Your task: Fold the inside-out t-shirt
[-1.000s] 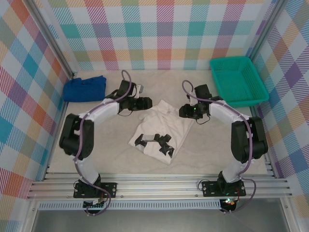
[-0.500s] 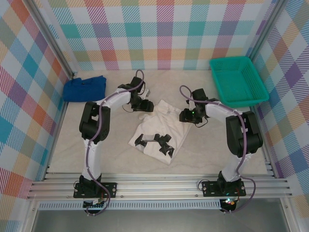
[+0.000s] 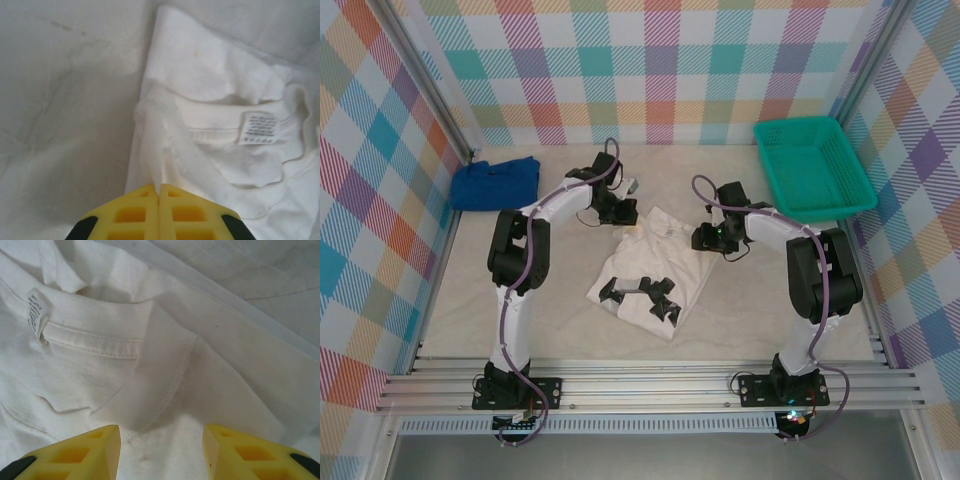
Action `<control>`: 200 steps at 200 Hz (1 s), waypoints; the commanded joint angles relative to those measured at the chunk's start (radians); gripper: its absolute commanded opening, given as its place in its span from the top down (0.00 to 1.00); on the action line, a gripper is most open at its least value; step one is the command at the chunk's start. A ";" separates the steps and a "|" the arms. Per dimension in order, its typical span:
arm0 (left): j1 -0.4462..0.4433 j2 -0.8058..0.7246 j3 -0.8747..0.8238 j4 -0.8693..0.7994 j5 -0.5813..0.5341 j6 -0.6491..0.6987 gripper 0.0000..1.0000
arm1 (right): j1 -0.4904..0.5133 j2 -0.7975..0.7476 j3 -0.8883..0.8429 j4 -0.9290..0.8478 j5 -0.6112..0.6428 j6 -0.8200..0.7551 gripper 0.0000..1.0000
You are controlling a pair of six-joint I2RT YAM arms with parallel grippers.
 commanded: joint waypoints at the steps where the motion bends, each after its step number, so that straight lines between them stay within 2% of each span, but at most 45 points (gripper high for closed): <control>1: -0.004 -0.068 0.007 0.081 0.104 0.022 0.97 | 0.006 -0.011 0.008 0.001 0.009 -0.004 0.53; 33: -0.005 -0.065 0.013 0.162 0.271 0.020 0.97 | 0.005 -0.030 -0.004 0.002 0.023 0.000 0.53; 68: -0.005 -0.058 0.016 0.215 0.359 0.042 0.98 | -0.001 -0.044 -0.013 -0.004 0.078 0.019 0.52; 94: -0.005 -0.018 0.042 0.206 0.363 0.072 0.96 | -0.004 -0.060 -0.023 -0.005 0.144 0.038 0.52; 115: -0.004 0.023 0.081 0.156 0.318 0.093 0.96 | -0.004 -0.079 -0.030 0.006 0.176 0.039 0.52; 149: -0.004 0.034 0.083 0.159 0.310 0.087 0.96 | 0.002 -0.052 -0.008 0.016 0.129 0.037 0.52; 200: -0.004 0.030 0.079 0.156 0.305 0.089 0.96 | 0.006 -0.006 0.013 0.031 0.180 -0.007 0.52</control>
